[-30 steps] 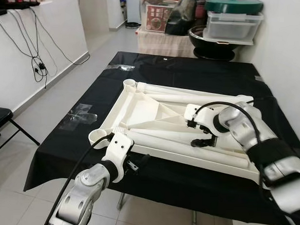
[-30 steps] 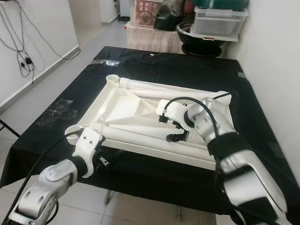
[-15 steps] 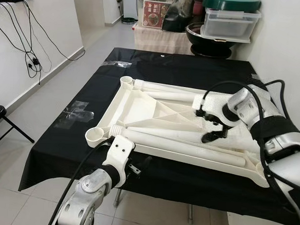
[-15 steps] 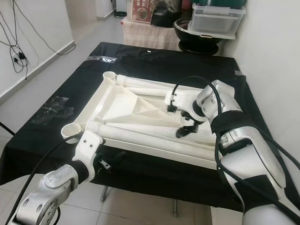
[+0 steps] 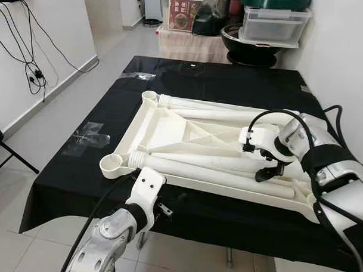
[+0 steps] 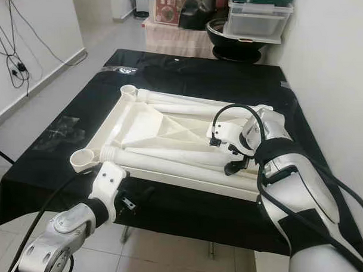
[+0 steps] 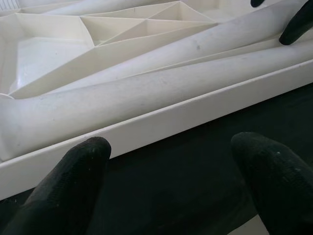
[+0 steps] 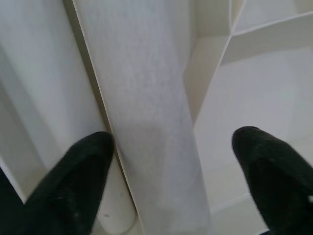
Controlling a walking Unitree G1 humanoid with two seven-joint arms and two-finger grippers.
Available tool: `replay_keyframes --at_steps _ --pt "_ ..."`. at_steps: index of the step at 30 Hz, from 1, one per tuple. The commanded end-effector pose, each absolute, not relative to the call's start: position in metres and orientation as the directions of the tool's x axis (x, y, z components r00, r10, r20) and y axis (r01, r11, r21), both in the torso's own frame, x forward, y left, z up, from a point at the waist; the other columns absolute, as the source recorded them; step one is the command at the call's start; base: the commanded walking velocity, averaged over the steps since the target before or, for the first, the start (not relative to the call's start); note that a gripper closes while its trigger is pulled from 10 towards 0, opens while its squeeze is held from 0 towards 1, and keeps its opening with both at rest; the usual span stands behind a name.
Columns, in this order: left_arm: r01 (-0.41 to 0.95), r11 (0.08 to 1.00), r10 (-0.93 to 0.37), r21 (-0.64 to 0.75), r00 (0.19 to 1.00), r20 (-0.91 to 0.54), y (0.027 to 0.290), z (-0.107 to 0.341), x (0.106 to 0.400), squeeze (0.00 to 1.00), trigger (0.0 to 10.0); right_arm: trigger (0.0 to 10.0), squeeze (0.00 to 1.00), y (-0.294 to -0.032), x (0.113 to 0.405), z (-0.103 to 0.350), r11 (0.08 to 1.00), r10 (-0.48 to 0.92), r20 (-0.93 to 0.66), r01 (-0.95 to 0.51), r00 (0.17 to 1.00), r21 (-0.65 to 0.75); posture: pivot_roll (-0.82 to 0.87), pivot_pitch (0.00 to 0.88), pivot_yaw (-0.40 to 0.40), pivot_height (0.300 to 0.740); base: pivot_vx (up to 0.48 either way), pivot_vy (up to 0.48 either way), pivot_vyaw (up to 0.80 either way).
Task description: Building children table
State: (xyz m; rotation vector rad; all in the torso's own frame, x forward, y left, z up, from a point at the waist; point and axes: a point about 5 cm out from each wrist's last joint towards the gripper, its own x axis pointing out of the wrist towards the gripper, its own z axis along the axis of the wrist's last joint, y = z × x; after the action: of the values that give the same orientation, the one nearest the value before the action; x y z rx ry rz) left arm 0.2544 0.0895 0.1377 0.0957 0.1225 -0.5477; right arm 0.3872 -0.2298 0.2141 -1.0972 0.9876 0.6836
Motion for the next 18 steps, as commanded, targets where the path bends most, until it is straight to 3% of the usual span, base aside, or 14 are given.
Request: replay_keyframes --at_steps 1,11,18 --pt "0.522 0.851 -0.506 0.064 0.846 -0.167 0.0896 0.1339 0.2513 0.00 10.0 0.0 0.00 -0.2322 0.3879 0.2182 0.324 -0.036 -0.902 -0.848 0.431 -0.419 -0.01 0.095 -0.046 0.740 0.000 0.000 0.00" --pt "0.516 0.855 -0.500 0.062 0.849 -0.173 0.0899 0.1350 0.2512 0.00 10.0 0.0 0.00 -0.2365 0.3874 0.2182 0.273 -0.095 -0.906 -0.865 0.412 -0.422 -0.01 0.101 -0.051 0.740 0.000 0.000 0.00" --pt "0.512 0.857 -0.496 0.060 0.851 -0.174 0.0893 0.1351 0.2520 0.00 10.0 0.0 0.00 -0.2353 0.3891 0.2226 0.286 -0.065 -0.897 -0.853 0.437 -0.436 -0.01 0.101 -0.054 0.740 0.000 0.000 0.00"
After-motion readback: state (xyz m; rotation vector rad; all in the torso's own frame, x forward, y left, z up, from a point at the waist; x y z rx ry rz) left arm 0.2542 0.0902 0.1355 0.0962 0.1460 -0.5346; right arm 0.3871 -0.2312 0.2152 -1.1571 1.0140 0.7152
